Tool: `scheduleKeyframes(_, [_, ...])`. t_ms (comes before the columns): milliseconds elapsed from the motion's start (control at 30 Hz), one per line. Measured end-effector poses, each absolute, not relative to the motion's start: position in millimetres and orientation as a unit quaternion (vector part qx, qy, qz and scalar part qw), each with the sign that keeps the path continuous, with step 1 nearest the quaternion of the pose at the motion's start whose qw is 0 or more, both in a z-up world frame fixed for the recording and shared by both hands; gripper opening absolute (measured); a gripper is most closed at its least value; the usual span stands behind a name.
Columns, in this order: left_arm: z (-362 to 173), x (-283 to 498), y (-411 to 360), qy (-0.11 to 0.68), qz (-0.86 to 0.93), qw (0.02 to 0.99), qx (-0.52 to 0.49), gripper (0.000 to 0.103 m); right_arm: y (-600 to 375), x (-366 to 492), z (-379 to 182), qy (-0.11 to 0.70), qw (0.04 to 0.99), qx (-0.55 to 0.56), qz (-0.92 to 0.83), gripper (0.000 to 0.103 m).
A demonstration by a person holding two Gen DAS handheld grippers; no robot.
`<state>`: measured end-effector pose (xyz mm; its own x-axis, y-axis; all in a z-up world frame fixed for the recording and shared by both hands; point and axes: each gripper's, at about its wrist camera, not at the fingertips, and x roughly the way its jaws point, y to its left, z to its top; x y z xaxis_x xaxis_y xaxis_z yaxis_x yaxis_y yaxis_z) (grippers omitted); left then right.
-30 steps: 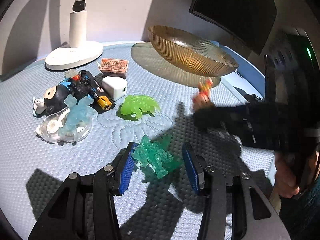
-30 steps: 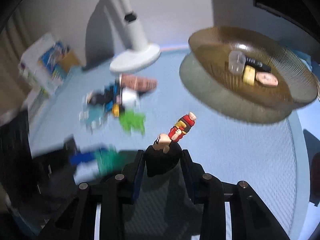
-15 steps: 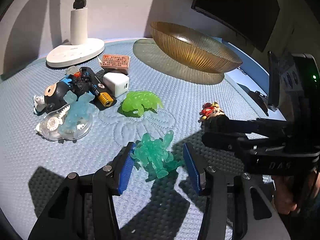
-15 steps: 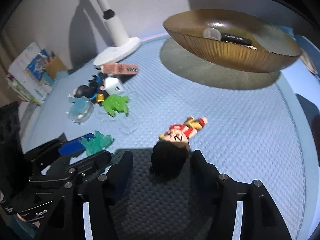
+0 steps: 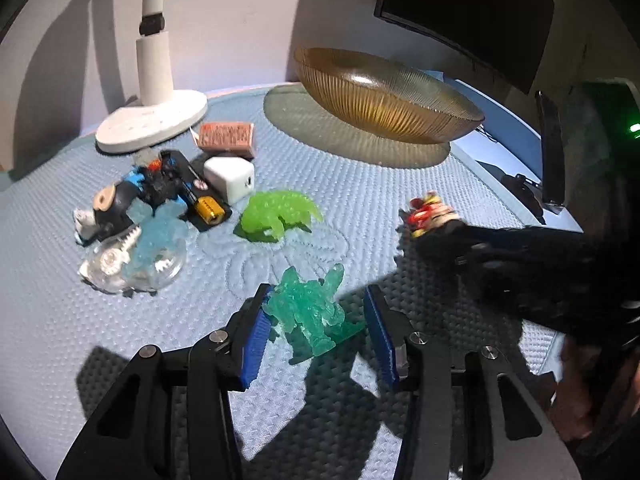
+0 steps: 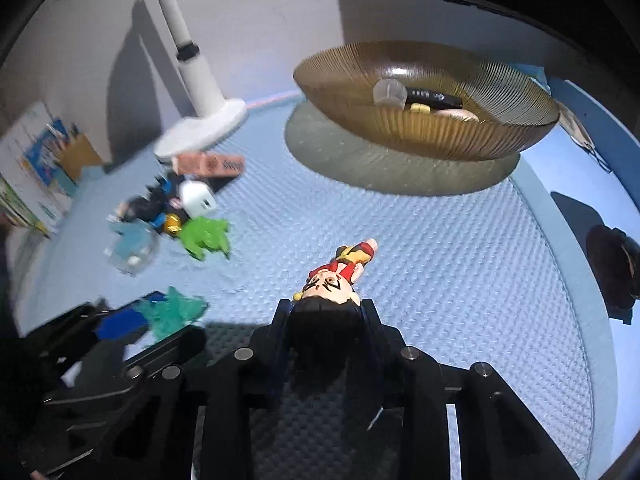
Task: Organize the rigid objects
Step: 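Carry both figures to the amber plate and release them onto it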
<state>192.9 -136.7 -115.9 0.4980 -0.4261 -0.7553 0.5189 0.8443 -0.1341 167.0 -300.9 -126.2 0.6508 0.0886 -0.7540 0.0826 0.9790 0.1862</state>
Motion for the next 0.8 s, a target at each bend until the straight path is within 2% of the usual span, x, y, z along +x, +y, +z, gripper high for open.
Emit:
scheduleKeyframes(133, [-85, 194, -142, 0.397, -0.292, 0.869, 0.033, 0.042, -323, 144, -79, 0.364, 0.926, 0.101, 0.018, 0.032])
scheduleKeyframes(233, [-42, 202, -158, 0.353, -0.312, 0.881, 0.035, 0.042, -348, 139, -43, 0.321, 0.941, 0.109, 0.009, 0.032])
scheduleKeyframes(433, [10, 250, -211, 0.309, -0.326, 0.891, 0.063, 0.042, -397, 173, -4, 0.296, 0.946, 0.123, -0.048, 0.032])
scheduleKeyframes(533, [0, 279, -235, 0.331, -0.327, 0.883, 0.059, 0.042, -409, 196, -6, 0.307, 0.942, 0.12, -0.064, 0.032])
scheduleKeyframes(700, [-39, 303, -262, 0.379, -0.32, 0.866, 0.063, 0.042, -423, 225, -41, 0.368, 0.919, 0.118, -0.079, 0.032])
scheduleKeyframes(800, [-47, 306, -271, 0.383, -0.316, 0.865, 0.073, 0.042, -427, 231, -51, 0.378, 0.915, 0.11, -0.088, 0.032])
